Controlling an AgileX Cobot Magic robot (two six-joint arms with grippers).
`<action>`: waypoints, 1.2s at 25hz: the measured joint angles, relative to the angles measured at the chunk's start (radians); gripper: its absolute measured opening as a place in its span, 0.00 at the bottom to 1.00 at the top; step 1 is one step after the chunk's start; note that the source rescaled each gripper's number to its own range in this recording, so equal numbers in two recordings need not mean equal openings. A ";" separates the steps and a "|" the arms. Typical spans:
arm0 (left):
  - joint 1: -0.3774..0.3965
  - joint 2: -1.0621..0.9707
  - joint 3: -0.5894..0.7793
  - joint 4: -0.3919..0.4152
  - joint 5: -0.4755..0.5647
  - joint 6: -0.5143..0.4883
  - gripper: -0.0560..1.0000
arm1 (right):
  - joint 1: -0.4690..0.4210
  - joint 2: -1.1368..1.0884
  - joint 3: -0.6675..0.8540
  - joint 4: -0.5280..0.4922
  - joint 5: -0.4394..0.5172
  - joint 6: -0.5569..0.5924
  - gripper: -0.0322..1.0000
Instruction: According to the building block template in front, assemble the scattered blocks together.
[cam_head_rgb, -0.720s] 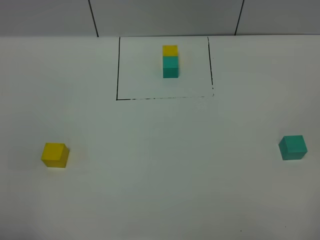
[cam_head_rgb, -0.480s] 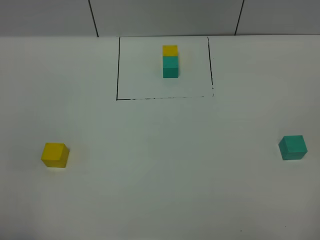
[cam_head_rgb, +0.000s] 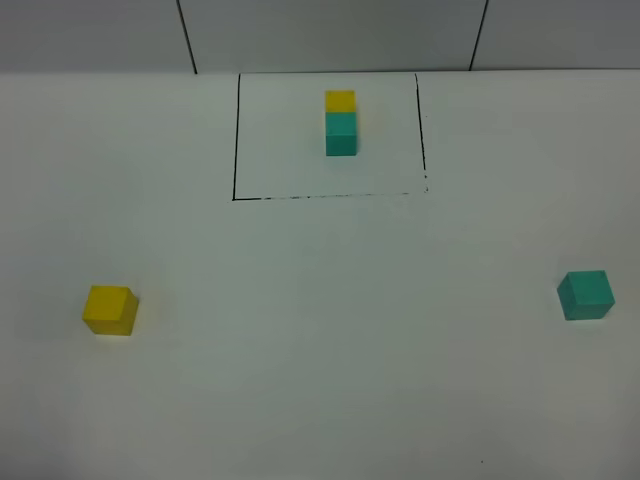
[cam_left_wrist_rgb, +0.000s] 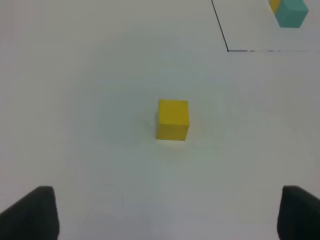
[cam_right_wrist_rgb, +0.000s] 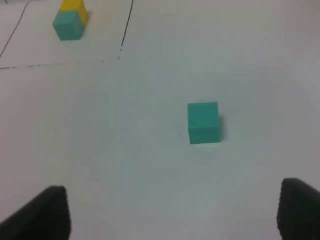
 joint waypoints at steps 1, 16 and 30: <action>0.000 0.000 0.000 0.000 0.000 0.000 0.90 | 0.000 0.000 0.000 0.000 0.000 0.000 0.70; 0.000 0.528 -0.181 0.049 0.037 -0.026 0.86 | 0.000 0.000 0.000 0.000 0.000 0.000 0.70; -0.022 1.330 -0.382 0.056 -0.102 -0.032 0.86 | 0.000 0.000 0.000 0.000 0.000 0.000 0.70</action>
